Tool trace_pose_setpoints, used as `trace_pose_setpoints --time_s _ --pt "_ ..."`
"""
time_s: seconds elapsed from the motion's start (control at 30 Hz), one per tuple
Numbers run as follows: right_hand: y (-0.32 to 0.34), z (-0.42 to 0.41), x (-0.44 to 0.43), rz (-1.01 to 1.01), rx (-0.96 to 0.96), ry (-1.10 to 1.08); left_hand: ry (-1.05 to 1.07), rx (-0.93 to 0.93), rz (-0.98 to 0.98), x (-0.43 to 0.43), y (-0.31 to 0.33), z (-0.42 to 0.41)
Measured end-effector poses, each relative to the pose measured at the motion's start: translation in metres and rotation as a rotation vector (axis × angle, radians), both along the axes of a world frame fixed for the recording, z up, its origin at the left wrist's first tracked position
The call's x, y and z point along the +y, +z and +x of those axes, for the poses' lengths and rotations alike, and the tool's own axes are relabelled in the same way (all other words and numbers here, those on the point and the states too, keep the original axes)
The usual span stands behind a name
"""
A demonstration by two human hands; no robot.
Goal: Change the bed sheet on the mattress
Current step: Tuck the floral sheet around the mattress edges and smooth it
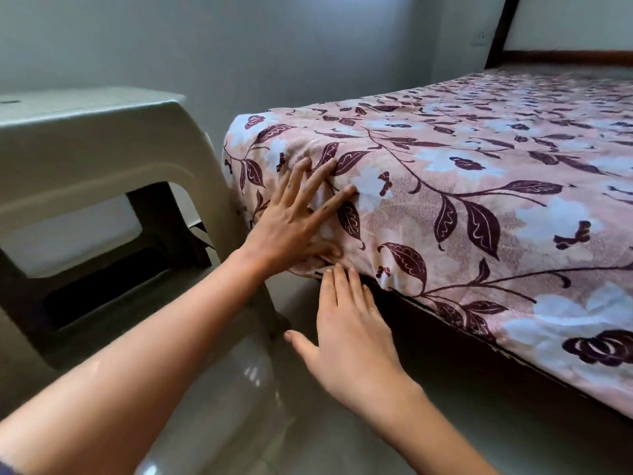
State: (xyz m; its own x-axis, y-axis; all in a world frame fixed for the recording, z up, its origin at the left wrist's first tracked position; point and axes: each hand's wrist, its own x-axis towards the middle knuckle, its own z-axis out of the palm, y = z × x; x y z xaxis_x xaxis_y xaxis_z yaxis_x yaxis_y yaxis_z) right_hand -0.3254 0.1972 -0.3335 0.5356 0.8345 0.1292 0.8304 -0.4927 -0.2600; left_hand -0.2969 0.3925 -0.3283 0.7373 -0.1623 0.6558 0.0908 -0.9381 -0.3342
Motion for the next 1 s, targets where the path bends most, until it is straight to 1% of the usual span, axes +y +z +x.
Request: trace_pose_setpoints --time_s 0.1,0.13,0.2,0.33,0.4,0.43,0.5,0.63,0.73,0.87,0.9,0.93,1.0 --pt "0.003 0.009 0.01 -0.036 -0.035 0.014 -0.035 -0.02 0.122 0.022 0.008 -0.004" --pt "0.0 0.01 0.015 -0.014 -0.056 -0.003 -0.055 -0.043 0.141 0.027 0.008 -0.003" --pt "-0.01 0.006 0.022 -0.014 -0.134 -0.058 -0.101 -0.131 0.155 0.031 0.006 0.001" --pt "-0.021 0.002 0.036 -0.067 -0.126 -0.1 -0.196 -0.264 0.149 0.041 0.0 0.014" --pt "-0.01 0.0 0.038 -0.13 -0.119 -0.089 -0.257 -0.255 0.143 0.049 0.0 0.017" --pt "-0.004 0.003 0.036 -0.135 -0.132 -0.045 -0.27 -0.239 0.14 0.051 0.0 0.016" --pt "0.004 0.003 0.033 -0.236 -0.109 -0.013 -0.267 -0.194 0.118 0.056 -0.009 0.016" --pt "0.003 -0.001 0.031 -0.255 -0.084 -0.046 -0.236 -0.118 0.057 0.057 -0.026 0.02" --pt "-0.003 -0.011 0.034 -0.296 -0.035 -0.06 -0.241 -0.111 0.079 0.061 -0.026 0.022" --pt "-0.006 -0.017 0.042 -0.264 -0.008 -0.072 -0.298 -0.145 0.056 0.057 -0.015 0.028" --pt "-0.007 -0.014 0.051 -0.255 -0.081 -0.1 -0.322 -0.191 0.046 0.063 -0.01 0.032" --pt "-0.009 -0.009 0.057 -0.236 -0.119 -0.108 -0.325 -0.195 0.034 0.064 -0.005 0.032" --pt "-0.009 0.014 0.074 -0.213 -0.127 -0.187 -0.353 -0.188 0.035 0.062 0.01 0.031"
